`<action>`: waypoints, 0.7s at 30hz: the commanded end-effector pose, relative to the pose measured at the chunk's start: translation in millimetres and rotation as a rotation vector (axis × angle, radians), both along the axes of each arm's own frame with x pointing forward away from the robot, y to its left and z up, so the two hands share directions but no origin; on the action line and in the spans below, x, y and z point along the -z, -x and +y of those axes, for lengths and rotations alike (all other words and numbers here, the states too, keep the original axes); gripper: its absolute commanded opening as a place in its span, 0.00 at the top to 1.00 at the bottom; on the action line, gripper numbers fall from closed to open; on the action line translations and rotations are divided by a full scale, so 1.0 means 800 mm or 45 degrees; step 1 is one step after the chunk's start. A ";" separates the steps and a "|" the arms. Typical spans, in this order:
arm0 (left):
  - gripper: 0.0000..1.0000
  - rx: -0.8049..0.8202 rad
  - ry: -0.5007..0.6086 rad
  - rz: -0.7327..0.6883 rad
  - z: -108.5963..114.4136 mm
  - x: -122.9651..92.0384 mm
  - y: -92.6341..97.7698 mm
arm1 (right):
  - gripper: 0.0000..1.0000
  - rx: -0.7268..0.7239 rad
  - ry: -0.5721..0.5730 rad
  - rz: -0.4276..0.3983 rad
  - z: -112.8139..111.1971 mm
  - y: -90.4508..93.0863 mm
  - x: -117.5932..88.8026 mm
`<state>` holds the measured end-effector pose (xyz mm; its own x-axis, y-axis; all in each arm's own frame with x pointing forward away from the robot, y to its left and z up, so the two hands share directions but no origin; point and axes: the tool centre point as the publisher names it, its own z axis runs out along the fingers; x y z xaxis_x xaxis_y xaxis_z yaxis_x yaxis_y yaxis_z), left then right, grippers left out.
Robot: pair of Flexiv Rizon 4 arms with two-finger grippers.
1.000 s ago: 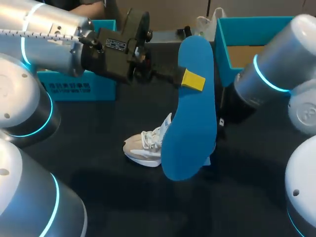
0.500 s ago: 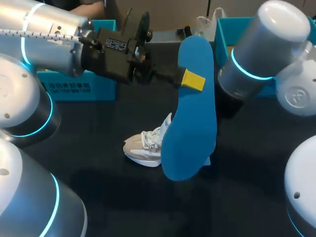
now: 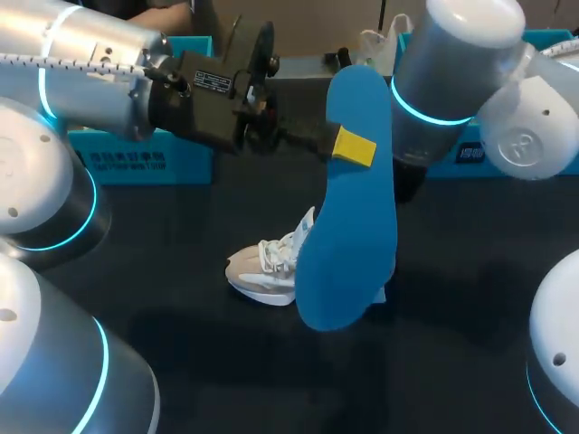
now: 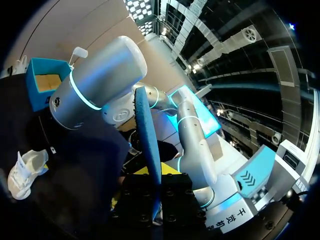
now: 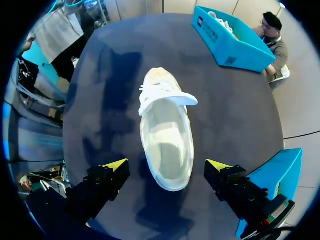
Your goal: Take the shoe out of the shoebox, open the shoe tongue, remove and reinsert the insole, then place the shoe into the shoebox
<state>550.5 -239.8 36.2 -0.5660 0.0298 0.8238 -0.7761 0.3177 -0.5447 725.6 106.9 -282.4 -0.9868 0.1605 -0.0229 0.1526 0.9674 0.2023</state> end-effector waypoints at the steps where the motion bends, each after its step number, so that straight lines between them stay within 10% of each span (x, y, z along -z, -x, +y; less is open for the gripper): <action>1: 1.00 0.004 -0.005 0.000 -0.003 -0.002 -0.002 | 0.00 -0.014 0.016 0.015 0.008 -0.003 0.003; 21: 1.00 0.004 -0.005 0.000 -0.003 -0.002 -0.002 | 0.00 -0.019 0.010 0.011 0.013 -0.012 0.007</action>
